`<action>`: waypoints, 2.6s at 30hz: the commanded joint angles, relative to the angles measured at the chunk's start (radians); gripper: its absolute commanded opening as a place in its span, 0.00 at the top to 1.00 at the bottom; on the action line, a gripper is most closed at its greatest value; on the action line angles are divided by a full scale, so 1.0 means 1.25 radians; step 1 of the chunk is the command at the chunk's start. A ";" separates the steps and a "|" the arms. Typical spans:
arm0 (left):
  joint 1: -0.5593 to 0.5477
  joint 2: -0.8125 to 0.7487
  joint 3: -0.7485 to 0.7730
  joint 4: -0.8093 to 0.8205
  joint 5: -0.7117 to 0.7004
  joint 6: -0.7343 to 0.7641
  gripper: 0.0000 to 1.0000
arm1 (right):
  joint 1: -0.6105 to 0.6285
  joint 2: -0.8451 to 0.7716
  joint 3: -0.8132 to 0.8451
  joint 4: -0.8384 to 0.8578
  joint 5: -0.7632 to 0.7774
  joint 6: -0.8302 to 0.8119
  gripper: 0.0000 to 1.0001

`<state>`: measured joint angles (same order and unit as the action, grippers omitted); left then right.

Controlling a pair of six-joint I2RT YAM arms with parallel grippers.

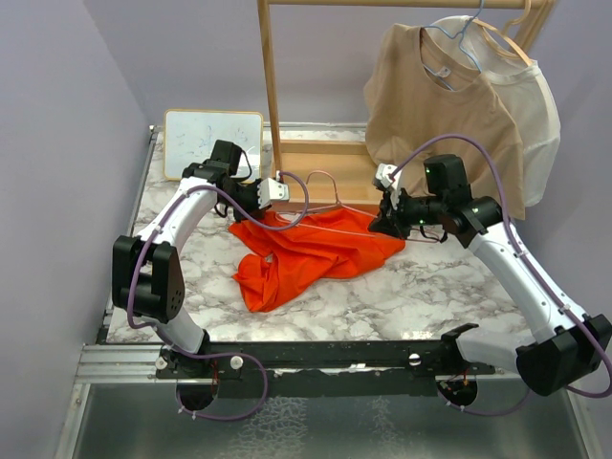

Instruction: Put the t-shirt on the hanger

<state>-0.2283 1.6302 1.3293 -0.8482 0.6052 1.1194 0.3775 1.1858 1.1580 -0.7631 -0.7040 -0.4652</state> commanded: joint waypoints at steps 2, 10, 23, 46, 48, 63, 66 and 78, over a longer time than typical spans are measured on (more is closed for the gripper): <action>0.005 -0.021 0.007 -0.018 0.038 0.013 1.00 | -0.006 0.013 0.004 0.019 -0.015 -0.002 0.99; 0.006 -0.009 0.041 -0.026 0.047 0.015 1.00 | -0.007 0.024 0.000 0.023 -0.026 -0.007 0.99; 0.005 -0.012 0.085 -0.077 0.102 0.032 1.00 | -0.006 0.054 -0.008 0.066 -0.048 -0.007 0.99; -0.004 -0.040 0.114 -0.084 0.194 0.009 1.00 | -0.012 0.160 -0.032 0.237 -0.163 0.017 0.99; -0.006 -0.039 0.120 -0.077 0.207 -0.005 1.00 | -0.012 0.163 -0.040 0.263 -0.167 0.030 0.99; -0.028 -0.042 0.129 0.015 0.269 -0.117 1.00 | -0.012 0.181 -0.057 0.391 -0.201 0.094 0.99; -0.032 -0.047 0.121 0.068 0.282 -0.164 0.99 | -0.013 0.176 -0.065 0.410 -0.208 0.104 0.99; -0.065 -0.056 0.100 0.155 0.308 -0.244 0.90 | -0.013 0.172 -0.070 0.453 -0.224 0.131 0.99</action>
<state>-0.2840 1.5894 1.4631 -0.6796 0.9150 0.8490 0.3622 1.4105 1.0679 -0.2848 -0.9260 -0.3145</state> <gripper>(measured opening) 0.077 0.011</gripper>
